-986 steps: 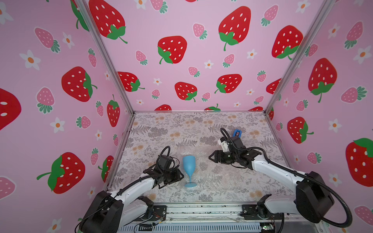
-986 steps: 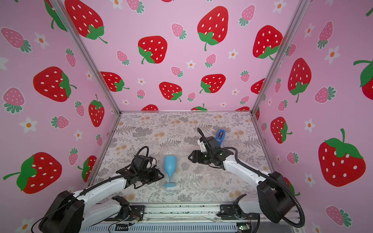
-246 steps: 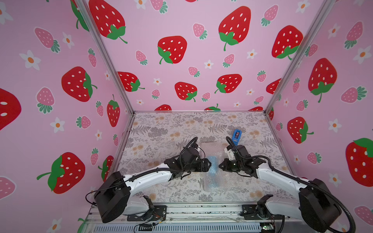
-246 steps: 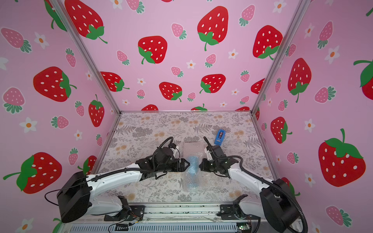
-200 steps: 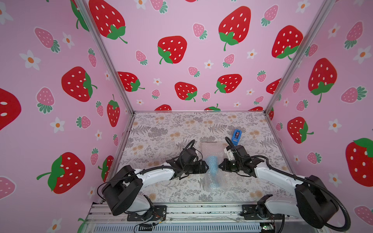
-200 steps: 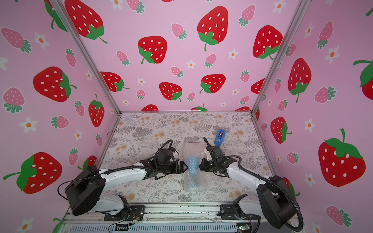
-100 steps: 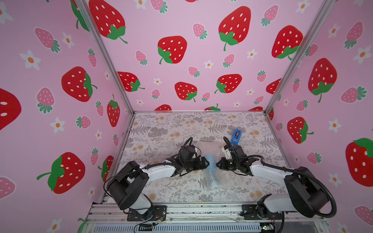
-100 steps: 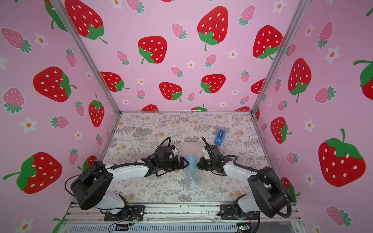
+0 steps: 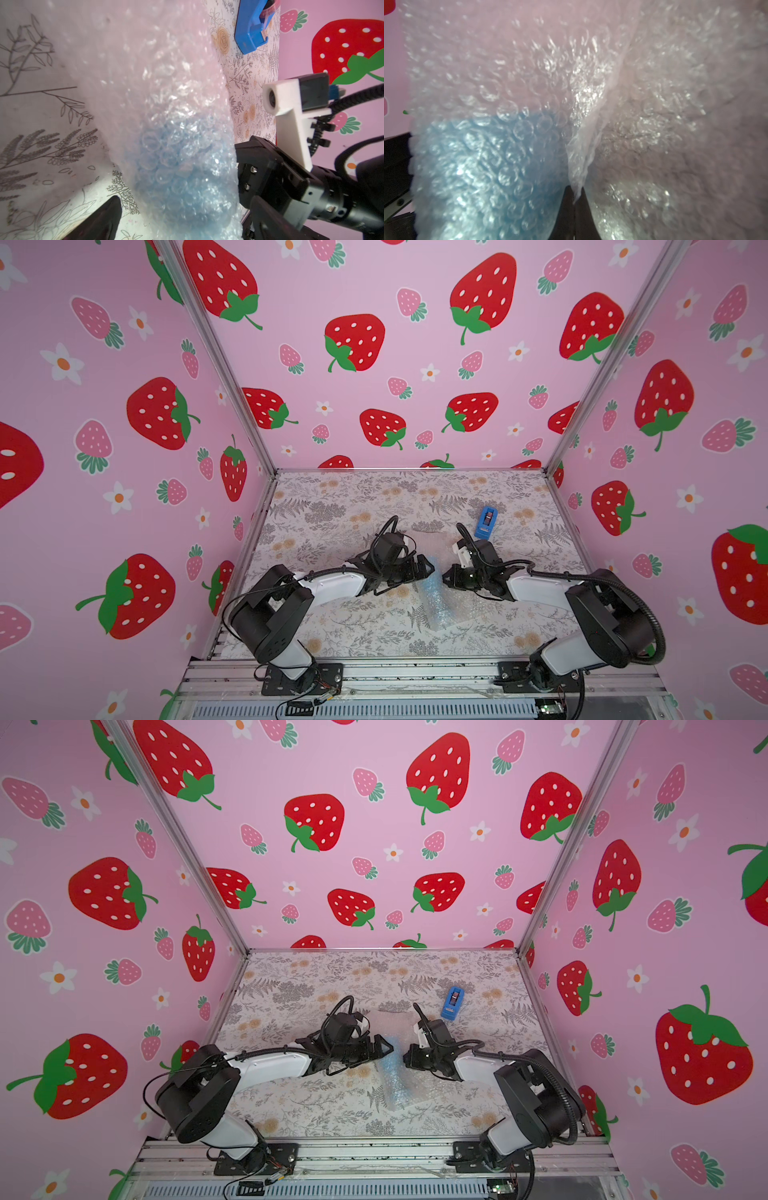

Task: Wrap wine glasses in bubble wrap
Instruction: Wrap the wine glass in bubble wrap.

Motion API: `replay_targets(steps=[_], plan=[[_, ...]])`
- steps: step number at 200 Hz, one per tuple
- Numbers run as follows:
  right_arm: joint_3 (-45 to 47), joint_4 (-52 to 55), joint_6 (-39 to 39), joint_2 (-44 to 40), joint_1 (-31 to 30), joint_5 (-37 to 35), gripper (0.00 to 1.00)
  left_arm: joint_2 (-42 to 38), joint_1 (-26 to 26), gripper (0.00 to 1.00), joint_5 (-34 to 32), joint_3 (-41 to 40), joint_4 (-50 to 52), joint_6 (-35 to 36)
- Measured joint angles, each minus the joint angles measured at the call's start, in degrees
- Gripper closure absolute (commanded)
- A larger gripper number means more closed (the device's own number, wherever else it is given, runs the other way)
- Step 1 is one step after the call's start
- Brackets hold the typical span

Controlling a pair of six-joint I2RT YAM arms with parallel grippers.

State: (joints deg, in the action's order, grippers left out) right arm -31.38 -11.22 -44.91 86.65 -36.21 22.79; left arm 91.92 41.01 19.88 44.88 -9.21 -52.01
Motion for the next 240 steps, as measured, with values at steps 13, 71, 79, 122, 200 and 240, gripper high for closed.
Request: replay_targets(steps=[13, 71, 79, 122, 200, 240], plan=[[0.22, -0.85, -0.02, 0.55, -0.09, -0.02, 1.0, 0.44, -0.15, 0.01, 0.39, 0.42, 0.02, -0.44], [0.52, -4.02, -0.26, 3.28, -1.6, -0.31, 1.0, 2.25, -0.26, 0.01, 1.09, 4.04, 0.28, -1.03], [0.52, -4.2, -0.28, 3.32, -1.75, -0.33, 1.0, 2.69, -0.31, 0.01, 1.07, 4.24, 0.48, -1.14], [0.52, -4.57, -0.42, 3.39, -2.71, -0.92, 1.0, 4.48, -0.31, 0.01, 0.66, 6.23, 4.44, -1.16], [0.52, -5.49, -1.36, 3.76, -3.58, -1.46, 1.0, 8.24, -0.24, 0.02, 0.72, 8.87, 6.82, -0.66], [0.52, -5.53, -2.12, 3.76, -3.82, -1.73, 0.99, 9.53, -0.2, 0.22, 1.16, 10.64, 8.35, 0.33]])
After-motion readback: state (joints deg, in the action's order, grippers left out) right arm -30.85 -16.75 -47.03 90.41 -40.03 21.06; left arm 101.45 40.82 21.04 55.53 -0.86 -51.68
